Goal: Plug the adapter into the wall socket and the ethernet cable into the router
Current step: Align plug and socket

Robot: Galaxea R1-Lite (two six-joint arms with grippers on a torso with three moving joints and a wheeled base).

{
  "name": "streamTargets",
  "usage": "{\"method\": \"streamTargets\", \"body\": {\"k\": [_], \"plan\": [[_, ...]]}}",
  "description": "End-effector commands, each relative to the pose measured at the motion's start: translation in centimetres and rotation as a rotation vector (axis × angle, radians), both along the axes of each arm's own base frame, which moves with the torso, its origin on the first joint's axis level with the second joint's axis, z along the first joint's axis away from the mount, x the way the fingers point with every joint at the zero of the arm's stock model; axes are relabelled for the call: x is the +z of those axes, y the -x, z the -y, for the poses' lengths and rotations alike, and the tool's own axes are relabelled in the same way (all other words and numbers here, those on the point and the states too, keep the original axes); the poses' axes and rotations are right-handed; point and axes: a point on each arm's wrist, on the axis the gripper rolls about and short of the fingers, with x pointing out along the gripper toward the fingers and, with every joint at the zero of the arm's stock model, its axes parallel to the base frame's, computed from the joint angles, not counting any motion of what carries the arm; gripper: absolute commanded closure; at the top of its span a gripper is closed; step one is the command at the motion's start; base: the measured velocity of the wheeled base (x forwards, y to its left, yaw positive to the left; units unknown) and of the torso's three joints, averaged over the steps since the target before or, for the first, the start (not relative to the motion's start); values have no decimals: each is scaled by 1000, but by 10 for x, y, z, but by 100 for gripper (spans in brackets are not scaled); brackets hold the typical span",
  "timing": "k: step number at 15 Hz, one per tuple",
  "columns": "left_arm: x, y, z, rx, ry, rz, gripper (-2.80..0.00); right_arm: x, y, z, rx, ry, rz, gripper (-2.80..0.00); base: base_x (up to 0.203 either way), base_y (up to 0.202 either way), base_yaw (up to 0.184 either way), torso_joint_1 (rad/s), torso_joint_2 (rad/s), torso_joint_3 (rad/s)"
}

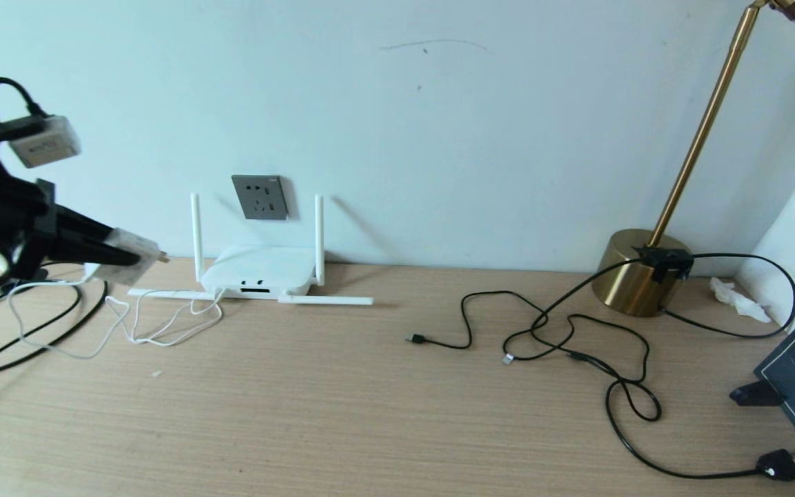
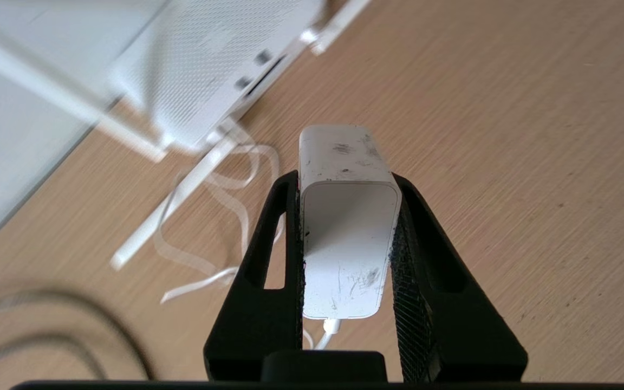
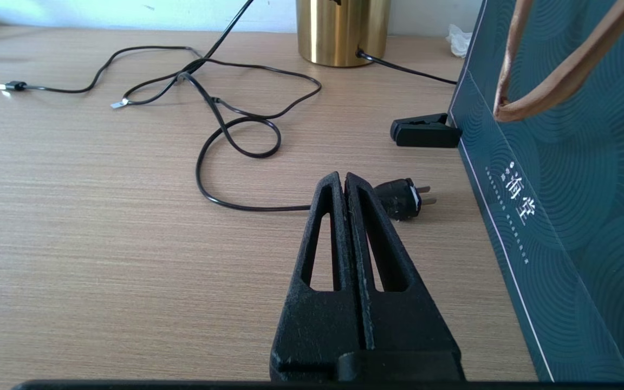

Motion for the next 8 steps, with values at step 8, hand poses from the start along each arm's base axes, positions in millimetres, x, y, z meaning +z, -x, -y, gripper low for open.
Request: {"method": "streamTargets", "body": {"k": [8], "plan": [[9,47,-57,329,613,-174,0,-3,-1,0,0,0,-9,0,0,0,0,0,0,0]]}}
